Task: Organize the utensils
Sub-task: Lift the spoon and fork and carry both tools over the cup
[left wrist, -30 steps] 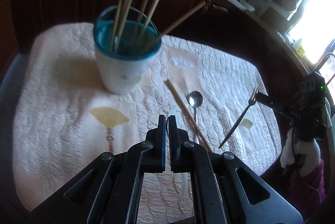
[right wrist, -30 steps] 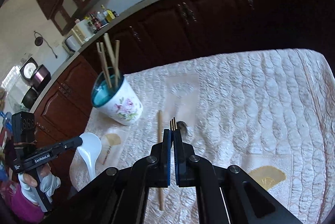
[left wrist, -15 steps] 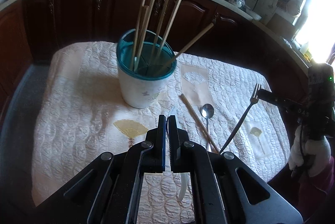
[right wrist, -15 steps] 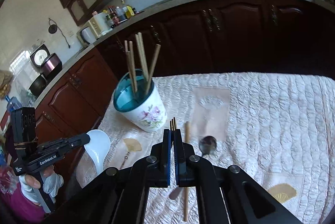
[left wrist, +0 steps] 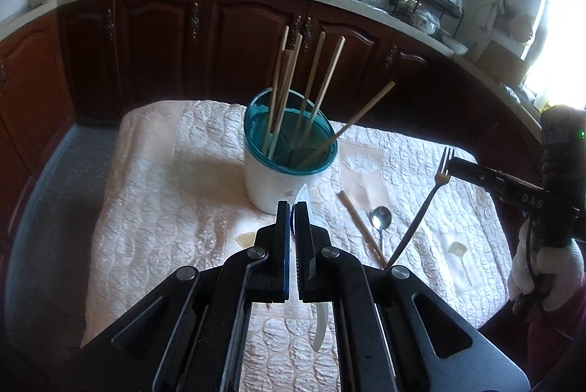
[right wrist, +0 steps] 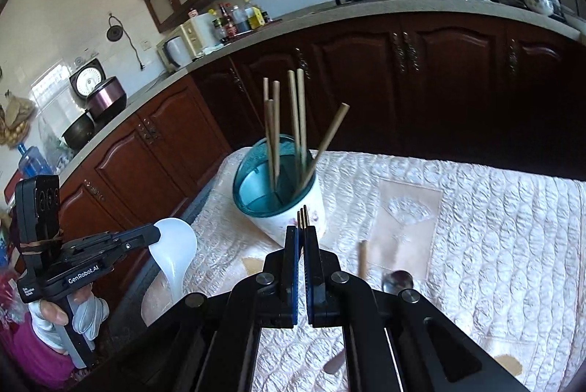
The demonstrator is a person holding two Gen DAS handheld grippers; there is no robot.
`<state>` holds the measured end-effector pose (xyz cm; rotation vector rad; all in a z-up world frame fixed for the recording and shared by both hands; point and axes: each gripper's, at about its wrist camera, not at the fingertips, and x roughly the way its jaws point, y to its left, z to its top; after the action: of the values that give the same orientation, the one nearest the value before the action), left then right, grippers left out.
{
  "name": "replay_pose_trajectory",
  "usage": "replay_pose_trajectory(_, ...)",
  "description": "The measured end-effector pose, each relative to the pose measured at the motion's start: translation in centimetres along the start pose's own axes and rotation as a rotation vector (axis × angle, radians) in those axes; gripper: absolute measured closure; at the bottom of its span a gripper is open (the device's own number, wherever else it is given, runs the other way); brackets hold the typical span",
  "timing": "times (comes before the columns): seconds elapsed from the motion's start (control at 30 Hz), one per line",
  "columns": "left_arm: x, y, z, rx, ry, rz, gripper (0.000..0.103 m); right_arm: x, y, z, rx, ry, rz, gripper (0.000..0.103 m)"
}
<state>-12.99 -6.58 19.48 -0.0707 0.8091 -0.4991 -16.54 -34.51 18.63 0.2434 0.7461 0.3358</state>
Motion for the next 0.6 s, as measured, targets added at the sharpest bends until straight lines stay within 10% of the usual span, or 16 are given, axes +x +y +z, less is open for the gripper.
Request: replay_pose_trajectory(0.6, -1.1, 1.3, 2.4, -0.018, -0.054, 0.021, 0.102, 0.8, 1.6, 2.0, -0.045, -0.021, 0.008, 0.101)
